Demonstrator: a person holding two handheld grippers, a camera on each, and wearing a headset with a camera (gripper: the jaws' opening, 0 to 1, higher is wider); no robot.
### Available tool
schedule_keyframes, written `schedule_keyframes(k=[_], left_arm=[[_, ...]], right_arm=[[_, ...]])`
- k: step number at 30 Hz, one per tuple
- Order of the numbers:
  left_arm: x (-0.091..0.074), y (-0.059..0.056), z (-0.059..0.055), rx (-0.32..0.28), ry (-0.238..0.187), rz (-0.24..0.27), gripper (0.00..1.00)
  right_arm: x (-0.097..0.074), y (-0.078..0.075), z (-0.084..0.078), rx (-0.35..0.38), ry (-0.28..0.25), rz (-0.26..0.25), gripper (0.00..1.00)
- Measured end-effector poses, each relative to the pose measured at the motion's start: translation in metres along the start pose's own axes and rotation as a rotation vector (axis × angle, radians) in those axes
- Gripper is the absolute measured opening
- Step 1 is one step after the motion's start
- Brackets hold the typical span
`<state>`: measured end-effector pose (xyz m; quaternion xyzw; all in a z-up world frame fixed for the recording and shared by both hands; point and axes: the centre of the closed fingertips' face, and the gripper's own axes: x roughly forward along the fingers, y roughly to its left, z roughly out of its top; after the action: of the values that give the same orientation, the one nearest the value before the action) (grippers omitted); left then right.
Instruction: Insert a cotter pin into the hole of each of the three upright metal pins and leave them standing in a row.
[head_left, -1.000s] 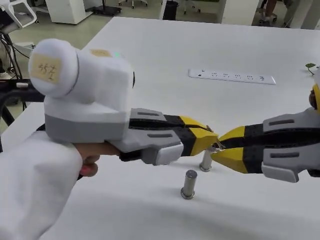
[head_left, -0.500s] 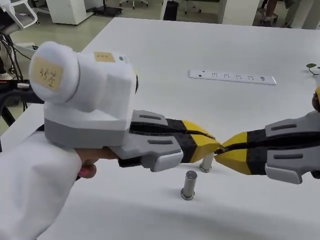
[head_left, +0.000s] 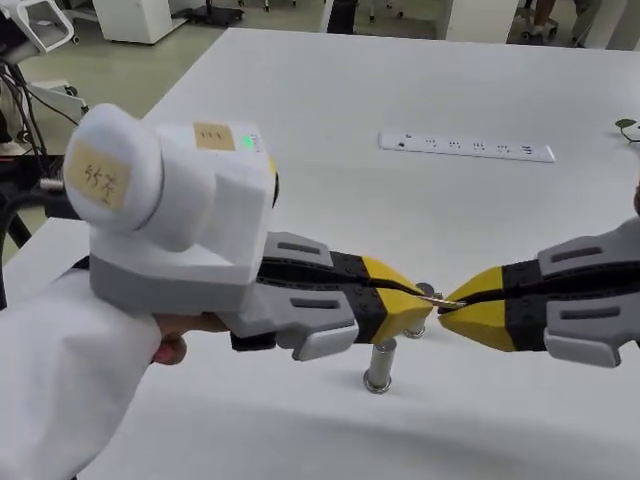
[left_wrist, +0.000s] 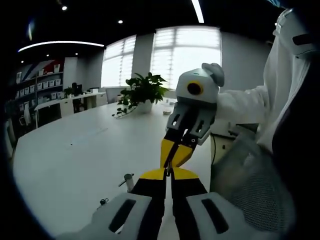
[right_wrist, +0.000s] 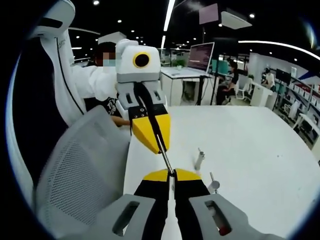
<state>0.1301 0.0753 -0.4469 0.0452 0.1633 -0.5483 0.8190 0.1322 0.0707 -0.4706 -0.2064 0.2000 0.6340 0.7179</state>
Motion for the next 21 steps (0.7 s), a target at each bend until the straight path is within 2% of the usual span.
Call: schedule_keyframes(k=[3,4,5,9,11,15,16,19,21], left_arm=[[0.0,0.0,0.0,-0.001,-0.007,0.001,0.0],[-0.001,-0.002,-0.001,0.043,-0.005,-0.014,0.0],[-0.001,-0.002,-0.001,0.044,-0.003,-0.01,0.0],[0.0,0.008,-0.009,0.066,0.022,0.038,0.02],[0.0,0.011,-0.013,0.065,0.029,0.051,0.06],[0.001,0.016,-0.022,0.077,0.062,0.065,0.2],[0.002,0.017,-0.024,0.075,0.068,0.066,0.2],[0.005,0.02,-0.03,0.068,0.084,0.061,0.19],[0.007,0.023,-0.034,0.063,0.096,0.063,0.19]], right_arm=[[0.0,0.001,0.0,-0.01,0.006,0.002,0.0],[0.001,0.002,0.0,-0.012,0.01,0.005,0.0],[0.001,0.002,0.0,-0.013,0.012,0.005,0.0],[0.002,-0.001,-0.006,-0.012,0.041,-0.002,0.0],[0.001,-0.005,-0.008,-0.005,0.042,-0.023,0.0],[-0.001,-0.015,-0.018,-0.017,0.096,-0.058,0.0],[-0.001,-0.017,-0.021,-0.024,0.109,-0.065,0.0],[-0.001,-0.022,-0.036,-0.066,0.193,-0.083,0.0],[0.002,-0.022,-0.042,-0.068,0.212,-0.079,0.0]])
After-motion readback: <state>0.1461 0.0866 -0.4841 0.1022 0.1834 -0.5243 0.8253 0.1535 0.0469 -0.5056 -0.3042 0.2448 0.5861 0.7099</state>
